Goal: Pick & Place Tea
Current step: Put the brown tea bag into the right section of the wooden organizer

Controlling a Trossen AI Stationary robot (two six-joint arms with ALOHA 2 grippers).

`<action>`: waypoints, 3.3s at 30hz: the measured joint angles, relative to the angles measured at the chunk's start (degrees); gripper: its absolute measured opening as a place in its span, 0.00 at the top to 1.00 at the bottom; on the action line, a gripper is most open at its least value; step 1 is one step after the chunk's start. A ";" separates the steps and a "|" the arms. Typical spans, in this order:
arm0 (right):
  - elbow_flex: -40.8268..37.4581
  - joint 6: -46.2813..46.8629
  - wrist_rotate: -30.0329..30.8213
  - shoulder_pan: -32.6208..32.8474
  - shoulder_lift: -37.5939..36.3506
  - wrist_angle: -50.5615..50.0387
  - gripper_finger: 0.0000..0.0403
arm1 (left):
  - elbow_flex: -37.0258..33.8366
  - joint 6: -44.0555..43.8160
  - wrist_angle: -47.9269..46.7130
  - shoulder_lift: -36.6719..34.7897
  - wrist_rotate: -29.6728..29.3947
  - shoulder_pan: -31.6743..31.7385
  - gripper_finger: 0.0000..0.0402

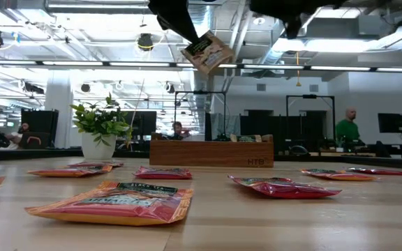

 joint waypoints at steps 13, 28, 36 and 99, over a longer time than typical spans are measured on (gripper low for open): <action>14.39 -6.75 0.46 -0.92 10.85 -15.76 0.80 | 0.00 0.02 0.69 -0.04 -0.45 0.00 1.00; 20.19 -8.94 0.42 -3.92 14.86 -23.14 0.59 | 0.00 0.00 2.04 -0.09 -0.11 0.00 1.00; 20.19 -8.89 -1.98 -4.98 14.86 -23.06 0.62 | 0.00 0.00 3.13 -0.09 1.13 0.00 1.00; 20.15 -5.61 -7.06 -5.66 14.79 -26.29 1.00 | 0.00 1.27 8.79 2.51 2.81 -0.07 1.00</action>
